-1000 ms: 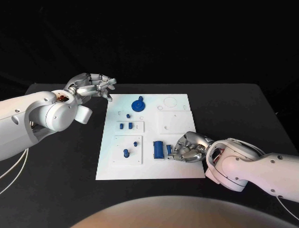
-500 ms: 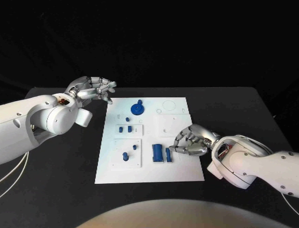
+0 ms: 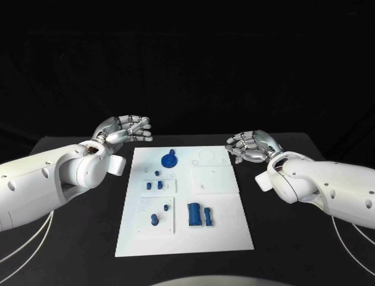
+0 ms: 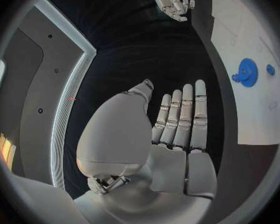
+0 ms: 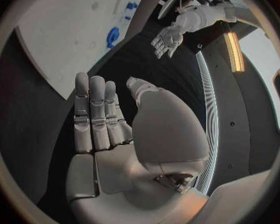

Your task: Assemble the parts on the task board

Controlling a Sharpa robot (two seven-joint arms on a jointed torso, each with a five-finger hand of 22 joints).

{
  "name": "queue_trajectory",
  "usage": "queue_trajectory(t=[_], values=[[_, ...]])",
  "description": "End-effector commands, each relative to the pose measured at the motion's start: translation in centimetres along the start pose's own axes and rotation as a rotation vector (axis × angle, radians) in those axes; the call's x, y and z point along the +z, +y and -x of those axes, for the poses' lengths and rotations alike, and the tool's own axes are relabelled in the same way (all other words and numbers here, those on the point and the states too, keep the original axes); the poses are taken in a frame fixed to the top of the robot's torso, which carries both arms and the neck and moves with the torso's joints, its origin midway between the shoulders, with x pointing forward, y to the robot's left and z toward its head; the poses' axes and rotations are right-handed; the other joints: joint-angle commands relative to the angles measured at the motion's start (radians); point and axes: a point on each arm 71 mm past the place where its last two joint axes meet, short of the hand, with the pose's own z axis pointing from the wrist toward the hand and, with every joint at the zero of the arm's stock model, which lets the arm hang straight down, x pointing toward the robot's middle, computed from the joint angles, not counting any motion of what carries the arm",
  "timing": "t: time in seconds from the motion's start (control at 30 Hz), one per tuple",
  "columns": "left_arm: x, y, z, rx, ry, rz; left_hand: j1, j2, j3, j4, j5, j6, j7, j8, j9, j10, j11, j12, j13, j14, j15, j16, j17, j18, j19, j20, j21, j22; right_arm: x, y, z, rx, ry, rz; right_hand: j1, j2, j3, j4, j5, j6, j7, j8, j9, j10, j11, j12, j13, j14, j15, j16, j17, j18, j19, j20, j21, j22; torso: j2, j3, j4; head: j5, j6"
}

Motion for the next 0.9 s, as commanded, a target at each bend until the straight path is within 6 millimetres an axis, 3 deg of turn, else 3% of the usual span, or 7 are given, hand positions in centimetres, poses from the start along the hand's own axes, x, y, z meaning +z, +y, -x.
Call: queue_trajectory(t=[0.03,0.13,0.17,0.43,0.47,0.5,0.9], values=[[0.9,0.0,0.7,-0.069,-0.097,-0.08,0.0,-0.009,0.012,0.0,-0.002,0.021,0.021,-0.051,-0.025,0.017,0.018,-0.099,-0.002,-0.021,0.025,-0.145,-0.034,0.01,-0.036,0.028,-0.119,-0.07,1.7,-0.3,1.2,0.171,-0.011,0.072,-0.001,-0.019,0.104,-0.035,0.005,0.031,0.029,-0.056,-0.073,-0.003,0.06,-0.205,-0.305,-0.093,0.055,-0.291,-0.171,0.023,-0.092,0.06,-0.168,-0.194,-0.023,0.0064,0.001,0.002,0.043],[1.6,0.5,0.9,-0.067,-0.136,-0.088,0.002,-0.008,0.013,-0.001,-0.001,0.038,0.011,-0.108,-0.041,0.022,0.02,-0.186,-0.002,-0.059,0.041,-0.258,-0.068,-0.003,-0.07,0.036,-0.21,-0.11,2.8,-0.6,1.8,0.212,-0.03,0.076,-0.024,-0.016,0.115,-0.079,-0.003,0.043,0.03,-0.083,-0.108,-0.006,0.065,-0.273,-0.425,-0.102,0.068,-0.389,-0.231,0.019,-0.118,0.085,-0.16,-0.296,-0.026,0.0128,0.0031,0.006,0.069],[1.4,0.7,0.3,-0.03,-0.061,-0.03,-0.431,0.118,-0.28,-0.284,-0.064,-0.652,-0.18,-0.542,-0.135,-0.791,-0.186,-0.493,-0.064,-0.817,-0.146,-0.533,-0.258,-0.17,-0.841,-0.253,-0.371,-0.175,2.4,-0.8,1.8,0.068,-0.06,0.018,-0.413,0.19,-0.389,-0.264,-0.236,-0.783,-0.184,-0.291,-0.531,-0.969,-0.101,-0.434,-0.697,-1.052,-0.057,-0.71,-0.633,-0.163,-1.026,-0.15,-0.226,-1.025,-0.015,0.0048,0.0006,0.002,0.043],[1.0,0.9,-0.8,-0.025,-0.09,-0.035,-0.665,0.118,-0.28,-0.284,-0.064,-0.652,-0.18,-0.542,-0.135,-0.791,-0.186,-0.493,-0.064,-0.817,-0.146,-0.533,-0.258,-0.17,-0.841,-0.253,-0.371,-0.175,1.8,0.1,0.6,0.145,-0.087,0.036,-0.641,0.19,-0.389,-0.264,-0.236,-0.783,-0.184,-0.291,-0.531,-0.969,-0.101,-0.434,-0.697,-1.052,-0.057,-0.71,-0.633,-0.163,-1.026,-0.15,-0.226,-1.025,-0.026,0.0114,0.0147,0.007,0.074],[0.8,1.0,-1.1,-0.023,-0.098,-0.036,-0.704,0.118,-0.28,-0.284,-0.064,-0.652,-0.18,-0.542,-0.135,-0.791,-0.186,-0.493,-0.064,-0.817,-0.146,-0.533,-0.258,-0.17,-0.841,-0.253,-0.371,-0.175,1.5,0.5,0.1,0.177,-0.098,0.042,-1.356,0.19,-0.389,-0.264,-0.236,-0.783,-0.184,-0.291,-0.531,-0.969,-0.101,-0.434,-0.697,-1.052,-0.057,-0.71,-0.633,-0.163,-1.026,-0.15,-0.226,-1.025,-0.03,0.0142,0.0207,0.009,0.087],[0.7,1.0,-1.4,-0.021,-0.107,-0.038,-1.438,0.118,-0.28,-0.284,-0.064,-0.652,-0.18,-0.542,-0.135,-0.791,-0.186,-0.493,-0.064,-0.817,-0.146,-0.533,-0.258,-0.17,-0.841,-0.253,-0.371,-0.175,1.3,0.8,-0.2,0.202,-0.107,0.047,-1.356,0.19,-0.389,-0.264,-0.236,-0.783,-0.184,-0.291,-0.531,-0.969,-0.101,-0.434,-0.697,-1.052,-0.057,-0.71,-0.633,-0.163,-1.026,-0.15,-0.226,-1.025,-0.034,0.0164,0.0255,0.011,0.098],[-2.1,1.6,-6.2,0.015,-0.236,-0.053,-1.438,0.118,-0.28,-0.284,-0.064,-0.652,-0.18,-0.542,-0.135,-0.791,-0.186,-0.493,-0.064,-0.817,-0.146,-0.533,-0.258,-0.17,-0.841,-0.253,-0.371,-0.175,-1.6,4.4,-3.7,0.445,-0.201,0.052,-1.356,0.19,-0.389,-0.264,-0.236,-0.783,-0.184,-0.291,-0.531,-0.969,-0.101,-0.434,-0.697,-1.052,-0.057,-0.71,-0.633,-0.163,-1.026,-0.15,-0.226,-1.025,-0.05,0.0265,0.047,0.019,0.146]])
